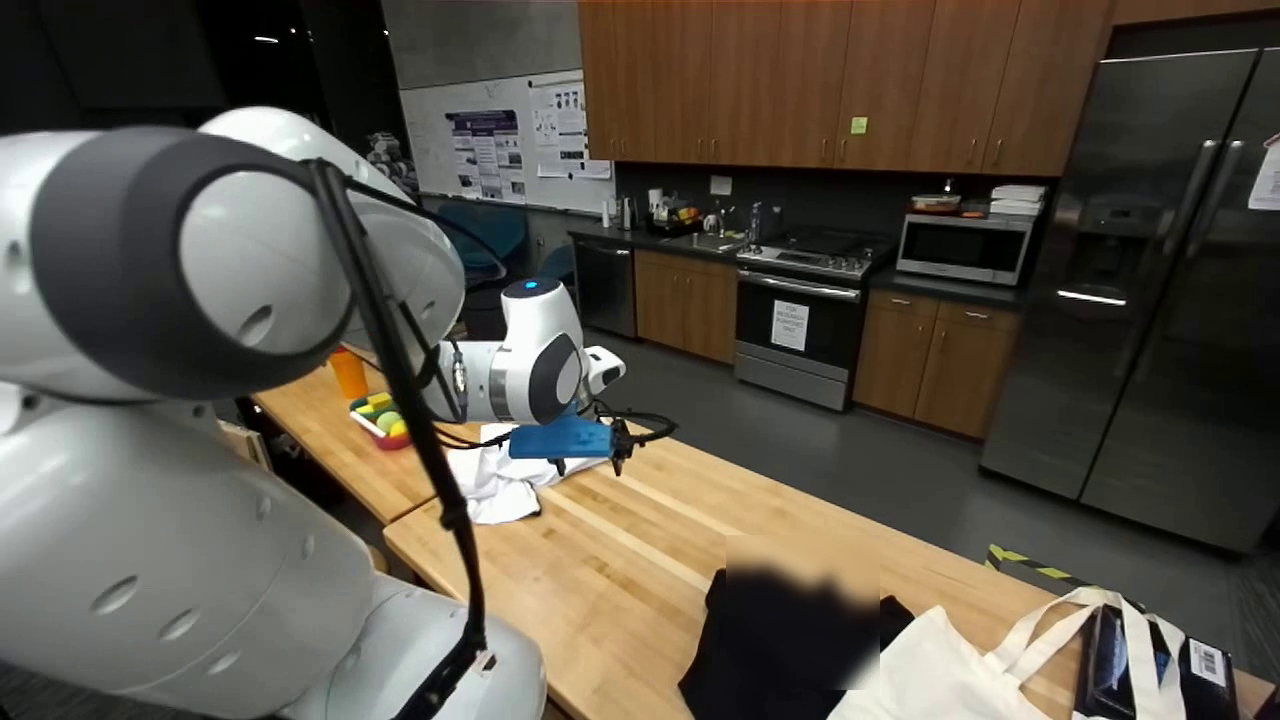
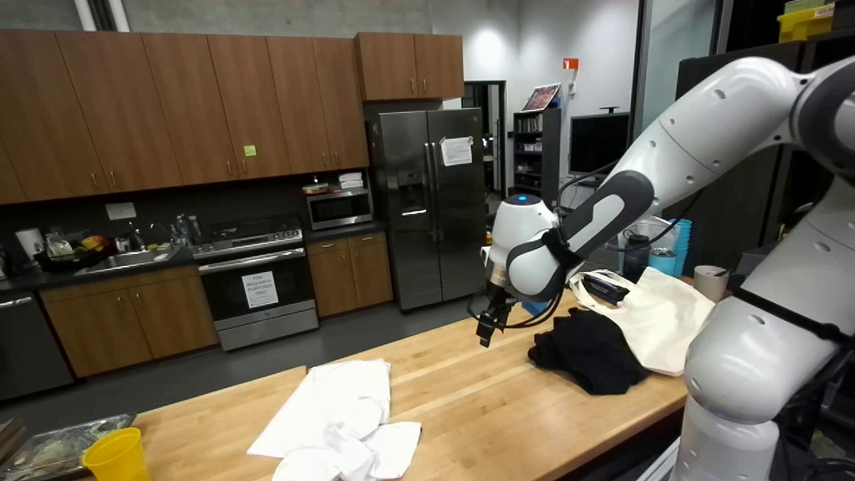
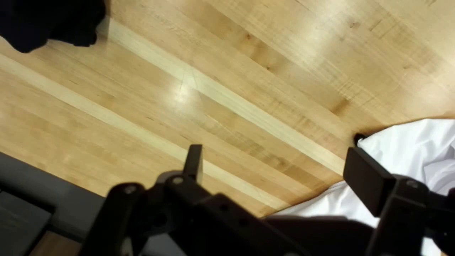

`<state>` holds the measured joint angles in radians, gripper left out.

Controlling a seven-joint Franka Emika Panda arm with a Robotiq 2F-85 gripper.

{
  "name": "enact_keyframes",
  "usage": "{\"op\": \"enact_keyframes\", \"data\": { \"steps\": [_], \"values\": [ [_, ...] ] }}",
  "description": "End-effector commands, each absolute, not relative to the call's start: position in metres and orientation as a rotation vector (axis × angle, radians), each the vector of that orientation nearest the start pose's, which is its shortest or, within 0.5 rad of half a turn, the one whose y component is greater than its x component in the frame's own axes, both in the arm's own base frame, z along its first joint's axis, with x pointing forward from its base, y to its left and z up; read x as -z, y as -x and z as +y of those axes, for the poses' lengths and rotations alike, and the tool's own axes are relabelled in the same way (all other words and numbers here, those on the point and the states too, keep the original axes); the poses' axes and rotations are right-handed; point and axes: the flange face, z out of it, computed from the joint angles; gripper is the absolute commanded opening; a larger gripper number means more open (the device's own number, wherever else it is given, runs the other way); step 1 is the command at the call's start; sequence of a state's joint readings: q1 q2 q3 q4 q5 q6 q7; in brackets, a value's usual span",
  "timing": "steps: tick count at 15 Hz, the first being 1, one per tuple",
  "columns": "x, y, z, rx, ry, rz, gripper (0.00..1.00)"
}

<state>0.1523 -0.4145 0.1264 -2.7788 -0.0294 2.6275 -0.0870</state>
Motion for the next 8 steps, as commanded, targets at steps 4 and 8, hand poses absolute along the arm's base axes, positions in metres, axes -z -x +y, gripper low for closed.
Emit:
{"op": "enact_keyframes", "data": {
  "steps": [4, 8],
  "values": [
    [-0.3410, -0.3829, 0.1091, 0.367, 3.111, -0.634, 1.00],
    [-0.3421, -0.3839, 0.1076, 0.371, 3.113, -0.630, 1.00]
  ]
}}
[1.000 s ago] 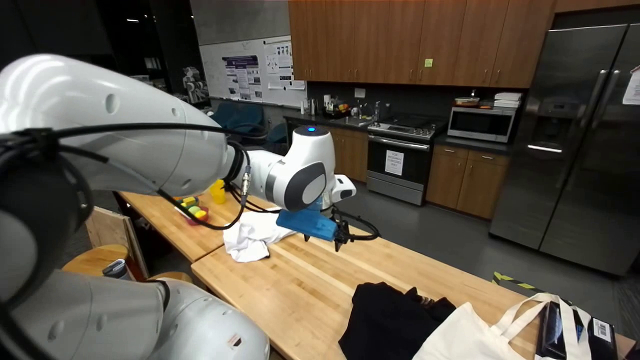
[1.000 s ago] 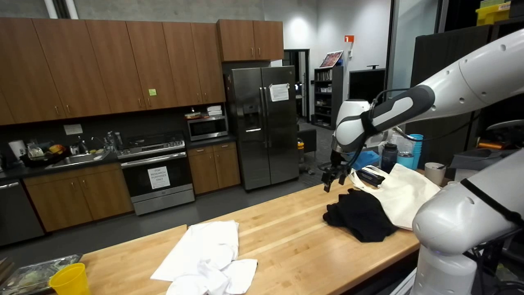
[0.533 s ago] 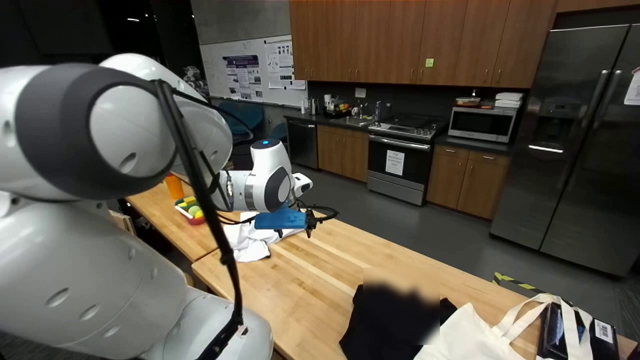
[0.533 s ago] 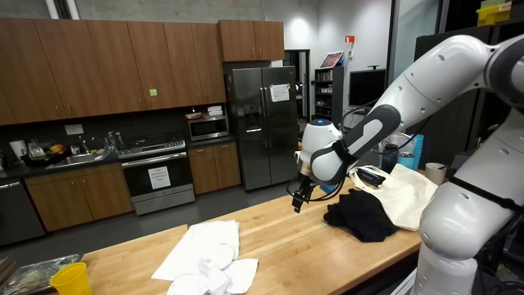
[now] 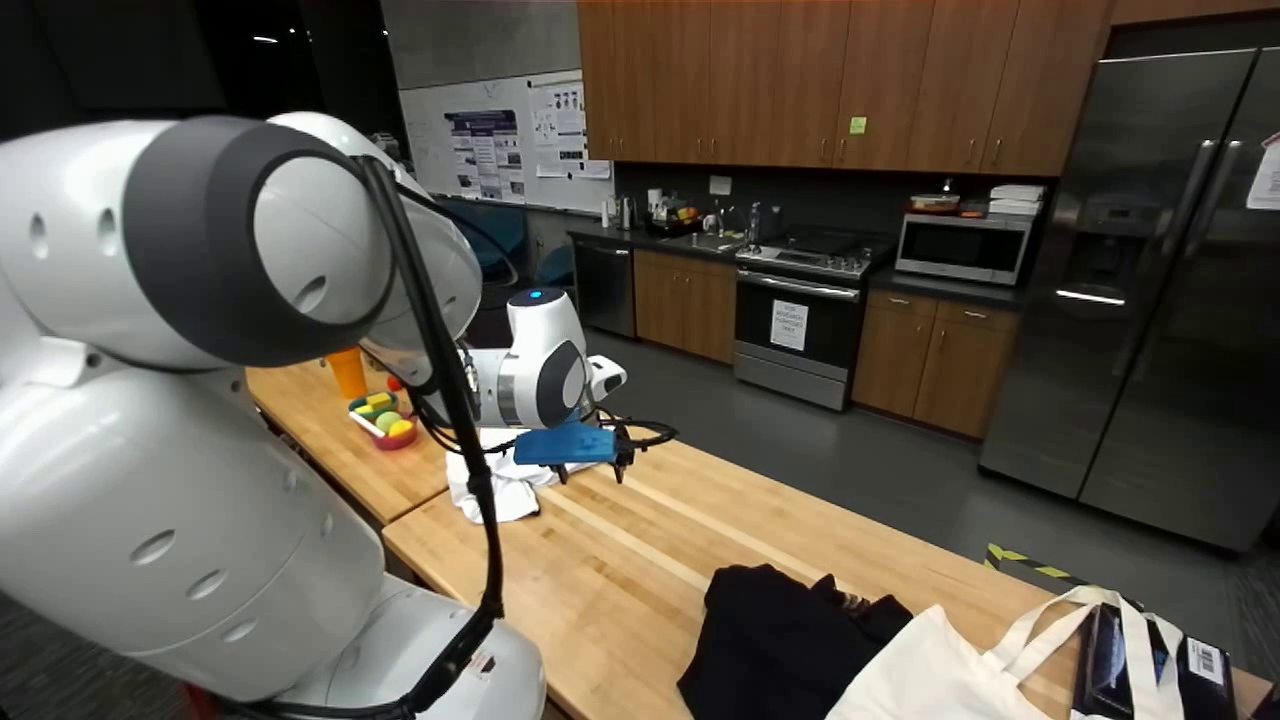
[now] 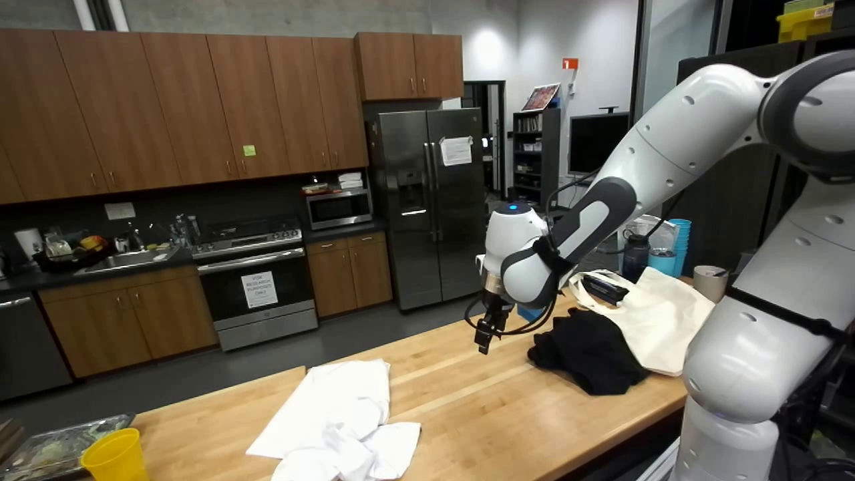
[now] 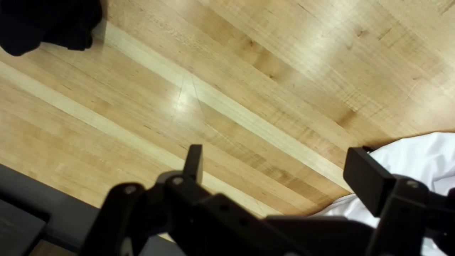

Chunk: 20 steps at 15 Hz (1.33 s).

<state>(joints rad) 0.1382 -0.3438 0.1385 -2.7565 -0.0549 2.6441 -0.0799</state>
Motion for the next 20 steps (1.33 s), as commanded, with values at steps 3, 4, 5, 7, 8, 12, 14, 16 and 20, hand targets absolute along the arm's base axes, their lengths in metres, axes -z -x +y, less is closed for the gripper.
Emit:
{"op": "enact_keyframes", "data": {
  "steps": [3, 4, 5, 7, 8, 12, 14, 16, 20],
  "values": [
    [-0.356, -0.408, 0.130, 0.391, 3.044, -0.815, 1.00],
    [-0.366, -0.418, 0.141, 0.415, 3.033, -0.925, 1.00],
    [-0.381, -0.432, 0.156, 0.395, 3.060, -1.019, 1.00],
    [-0.401, -0.453, 0.187, 0.362, 3.042, -1.191, 1.00],
    [-0.407, -0.464, 0.204, 0.341, 3.012, -1.272, 1.00],
    [-0.381, -0.503, 0.279, 0.291, 2.812, -1.534, 1.00],
    [-0.347, -0.518, 0.304, 0.234, 2.703, -1.626, 1.00],
    [-0.306, -0.530, 0.319, 0.112, 2.604, -1.627, 1.00],
    [-0.237, -0.558, 0.314, -0.036, 2.736, -1.326, 1.00]
  ]
}}
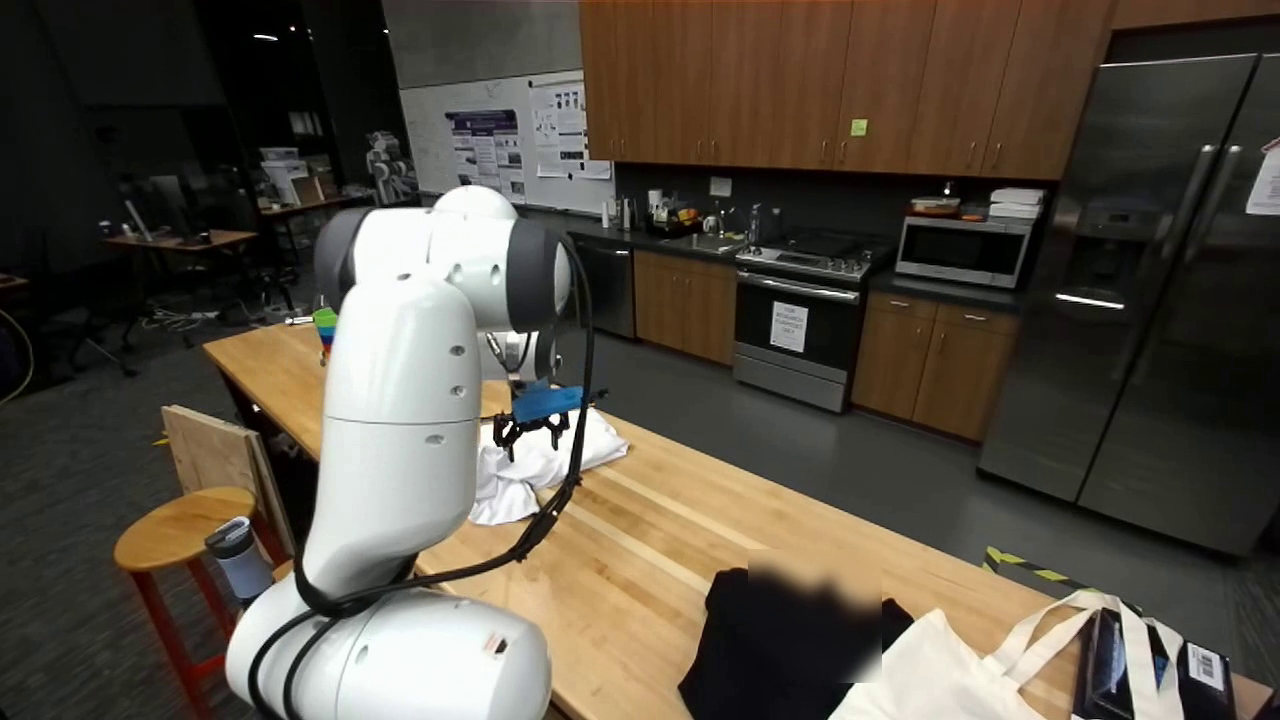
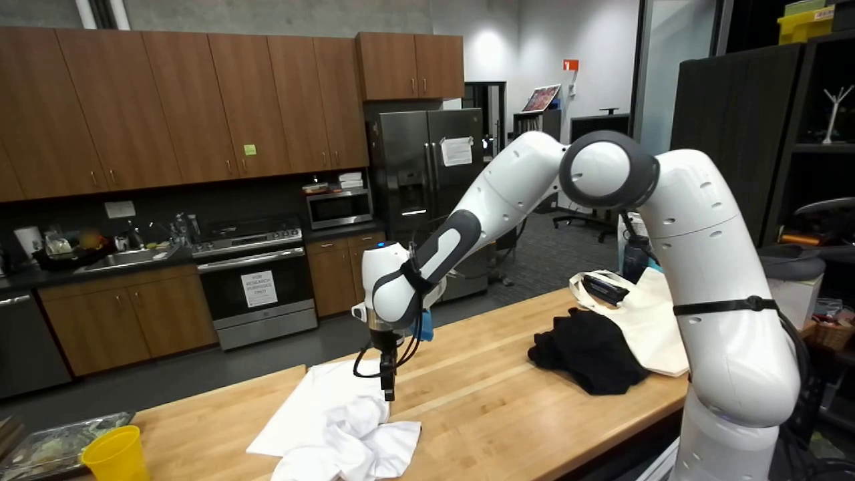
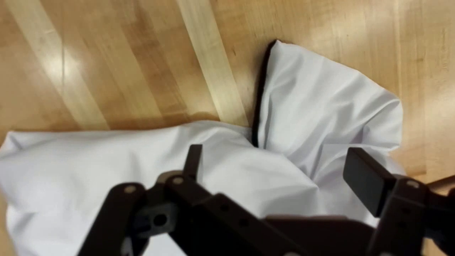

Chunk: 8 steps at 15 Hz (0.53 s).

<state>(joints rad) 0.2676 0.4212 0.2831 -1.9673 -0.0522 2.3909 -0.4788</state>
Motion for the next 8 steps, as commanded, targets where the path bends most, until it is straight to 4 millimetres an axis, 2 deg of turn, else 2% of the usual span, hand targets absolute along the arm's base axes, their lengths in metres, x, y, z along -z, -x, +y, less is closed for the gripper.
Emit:
{"op": "enact_keyframes", "data": {
  "steps": [1, 5, 8],
  "values": [
    [-0.229, -0.566, 0.311, -0.033, 2.760, -1.245, 1.00],
    [-0.226, -0.601, 0.306, 0.091, 2.853, -0.942, 1.00],
    [-0.221, -0.618, 0.306, 0.181, 2.908, -0.715, 1.00]
  ]
}}
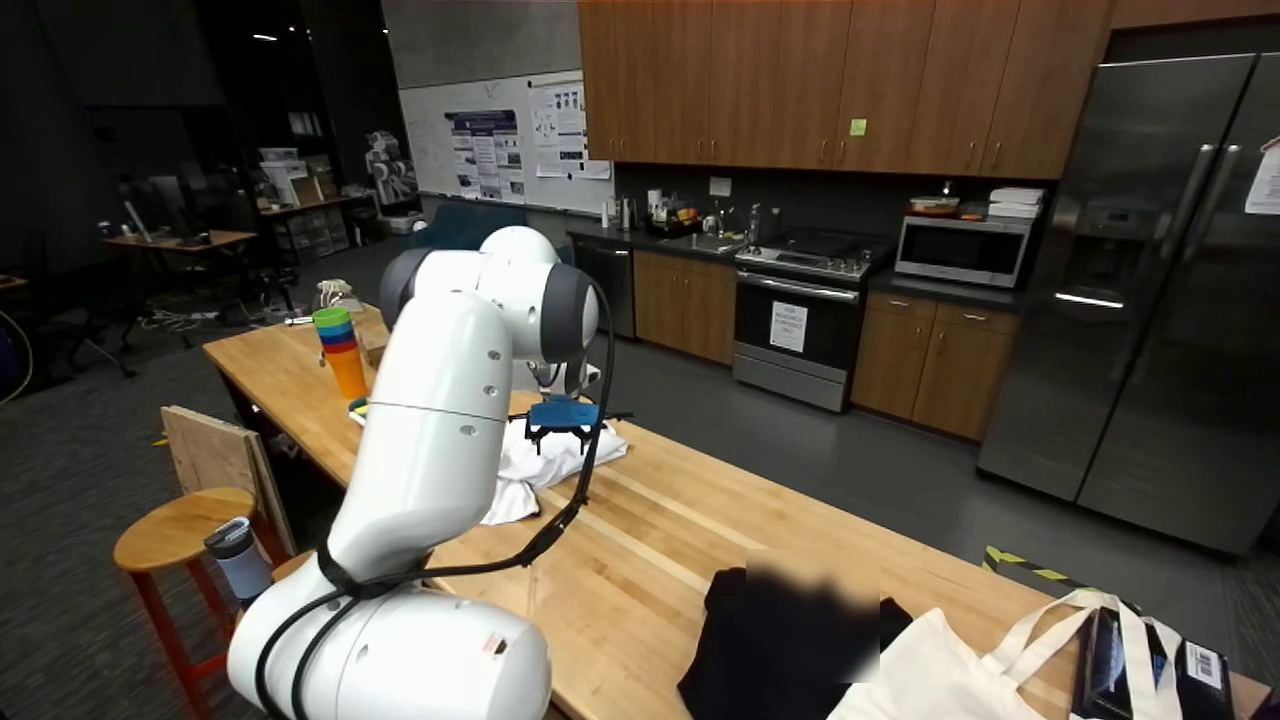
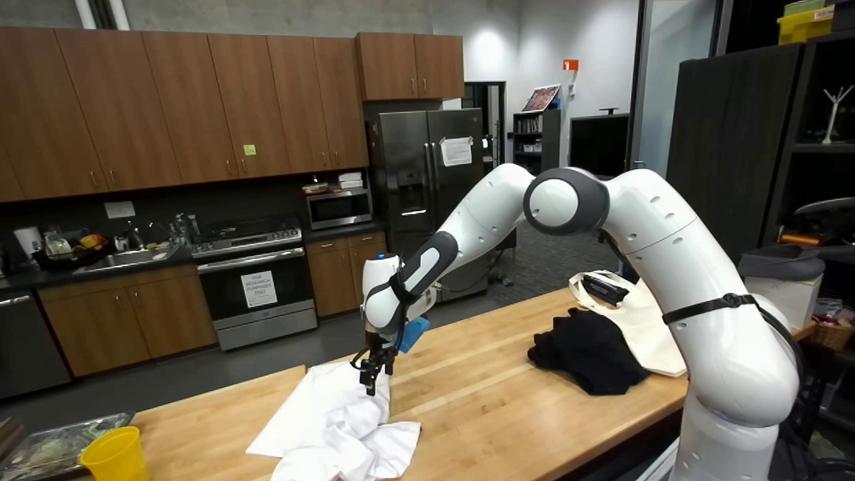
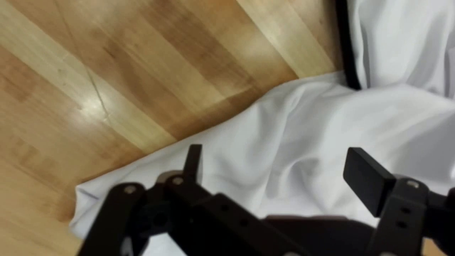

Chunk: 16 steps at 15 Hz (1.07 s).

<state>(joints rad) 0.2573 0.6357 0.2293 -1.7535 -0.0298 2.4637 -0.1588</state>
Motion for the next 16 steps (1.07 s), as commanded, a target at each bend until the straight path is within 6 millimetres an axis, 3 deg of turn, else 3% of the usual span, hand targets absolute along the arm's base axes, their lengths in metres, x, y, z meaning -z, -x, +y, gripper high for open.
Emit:
{"op": "enact_keyframes", "data": {
  "steps": [1, 7, 8, 13, 16],
  "values": [
    [-0.216, -0.624, 0.302, 0.208, 2.934, -0.651, 1.00],
    [-0.176, -0.644, 0.271, 0.162, 3.045, -0.342, 1.00],
    [-0.173, -0.646, 0.271, 0.168, 3.048, -0.348, 0.75],
    [-0.174, -0.648, 0.280, 0.183, 3.046, -0.381, 0.58],
    [-0.175, -0.649, 0.286, 0.181, 3.039, -0.401, 0.36]
  ]
}}
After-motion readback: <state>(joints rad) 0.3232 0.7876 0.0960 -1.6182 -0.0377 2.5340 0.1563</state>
